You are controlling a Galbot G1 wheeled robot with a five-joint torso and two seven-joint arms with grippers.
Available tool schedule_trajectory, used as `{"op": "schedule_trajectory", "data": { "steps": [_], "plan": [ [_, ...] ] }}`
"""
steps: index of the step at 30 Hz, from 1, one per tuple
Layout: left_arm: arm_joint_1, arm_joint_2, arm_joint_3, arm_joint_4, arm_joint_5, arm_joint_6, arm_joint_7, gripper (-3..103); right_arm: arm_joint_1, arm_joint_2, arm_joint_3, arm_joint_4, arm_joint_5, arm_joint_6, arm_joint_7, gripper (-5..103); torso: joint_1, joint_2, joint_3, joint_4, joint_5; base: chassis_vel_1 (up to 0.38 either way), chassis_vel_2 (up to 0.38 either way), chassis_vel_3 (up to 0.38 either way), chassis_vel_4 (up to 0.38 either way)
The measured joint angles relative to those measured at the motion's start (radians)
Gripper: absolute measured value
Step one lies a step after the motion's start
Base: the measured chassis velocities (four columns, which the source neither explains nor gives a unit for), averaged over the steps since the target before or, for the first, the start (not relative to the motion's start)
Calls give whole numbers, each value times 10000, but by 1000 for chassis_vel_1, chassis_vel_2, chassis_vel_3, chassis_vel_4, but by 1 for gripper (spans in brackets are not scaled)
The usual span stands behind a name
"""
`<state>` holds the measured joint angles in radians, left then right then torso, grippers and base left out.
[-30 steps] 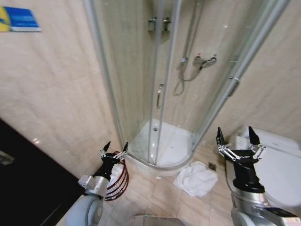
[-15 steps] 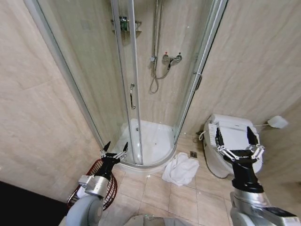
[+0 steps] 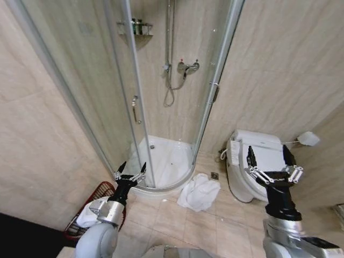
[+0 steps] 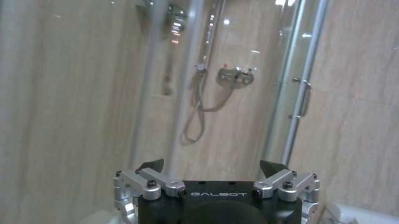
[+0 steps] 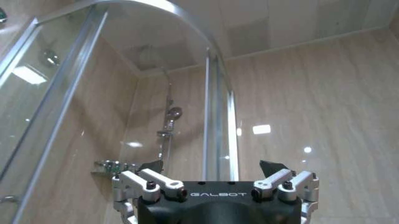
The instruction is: Discard the used towel into the hamper.
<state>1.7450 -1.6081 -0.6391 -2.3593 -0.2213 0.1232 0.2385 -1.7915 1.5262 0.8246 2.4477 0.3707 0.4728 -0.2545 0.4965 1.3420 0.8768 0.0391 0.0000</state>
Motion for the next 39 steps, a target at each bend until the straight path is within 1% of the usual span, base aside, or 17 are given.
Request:
{"op": "schedule_trajectory", "data": {
  "steps": [3, 4, 8, 9, 11, 12, 14, 17, 18, 25, 26, 28, 30, 31, 33, 36, 39],
  "plan": [
    [0, 0, 0, 0, 0, 0, 0, 100, 5, 3, 1, -16, 5, 2, 0, 100, 0, 0, 1, -2, 2, -260, -292, 248, 270],
    [0, 1, 0, 0, 0, 0, 0, 100, 10, 6, 8, -25, 19, 7, 0, 100, 0, 1, 0, -3, -2, -278, -305, 294, 275],
    [1, -2, 0, 0, 0, 0, 0, 100, 20, 1, 37, -54, 68, 47, 5, 100, 0, 3, 1, 1, 6, -319, -300, 325, 327],
    [0, 1, 0, 0, 0, 0, -1, 100, 29, -2, 32, -69, 87, 112, 23, 100, 1, 3, 2, -2, -3, -360, -359, 361, 335],
    [1, 0, 0, 0, 0, 0, 0, 100, 58, -6, 28, -100, 91, 216, 38, 100, 1, 5, 3, -4, -8, -363, -347, 357, 335],
    [1, -5, 2, -2, 0, -1, 1, 100, 92, -6, 28, -142, 91, 298, 48, 100, 0, 7, 1, -1, 8, -367, -335, 322, 311],
    [-1, -7, 5, -1, 0, 0, 2, 100, 106, -7, 32, -197, 90, 394, 70, 100, 10, 4, 6, -5, 4, -279, -285, 291, 260],
    [-2, -7, 6, 0, 0, 0, 2, 100, 98, -9, 32, -228, 90, 484, 78, 100, 7, 4, 5, -4, 4, -208, -241, 245, 110],
    [-1, -8, 6, -2, 0, 0, 3, 100, 86, -15, 40, -252, 90, 543, 78, 100, 4, 5, 4, 0, 9, -99, -152, 141, 37],
    [2, -1, -1, -1, 0, 0, 0, 100, 64, -24, 49, -347, 97, 651, 103, 100, -2, 9, 1, 2, -7, 55, -29, 48, 13],
    [1, 3, -2, 0, 0, 0, -1, 100, 57, -23, 31, -407, 188, 629, 93, 100, 0, 8, 3, -1, -9, 68, 94, -149, -57],
    [-1, 6, -1, -1, 0, 0, -1, 100, -20, -57, -58, -446, 793, 329, 155, 100, -1, 9, 2, -5, 0, 42, 40, -114, -57],
    [-1, 7, -2, -1, 0, 0, -1, 100, -42, -76, -68, -462, 972, 210, 226, 100, -1, 9, 2, -5, -1, 42, 41, -78, -57],
    [-1, 6, -1, -1, 0, -1, -1, 100, -69, -125, -60, -551, 1268, -10, 452, 100, 0, 8, 2, -5, -7, 0, 0, 0, 0],
    [-1, 2, 0, -1, 0, 0, -1, 100, -57, -213, 40, -802, 1533, -188, 855, 100, 1, 8, 3, -3, 4, 0, 0, 0, 0],
    [-1, 0, 0, -1, 0, 0, -1, 100, -57, -268, 52, -1039, 1644, -310, 1132, 100, 4, 7, 4, -2, 1, -26, 12, 71, 50],
    [-1, -1, 1, -1, 0, 0, 0, 100, -76, -313, -46, -1669, 1658, -306, 1380, 100, 5, 7, 4, -2, 2, 12, 43, 61, 48]
  ]
}}
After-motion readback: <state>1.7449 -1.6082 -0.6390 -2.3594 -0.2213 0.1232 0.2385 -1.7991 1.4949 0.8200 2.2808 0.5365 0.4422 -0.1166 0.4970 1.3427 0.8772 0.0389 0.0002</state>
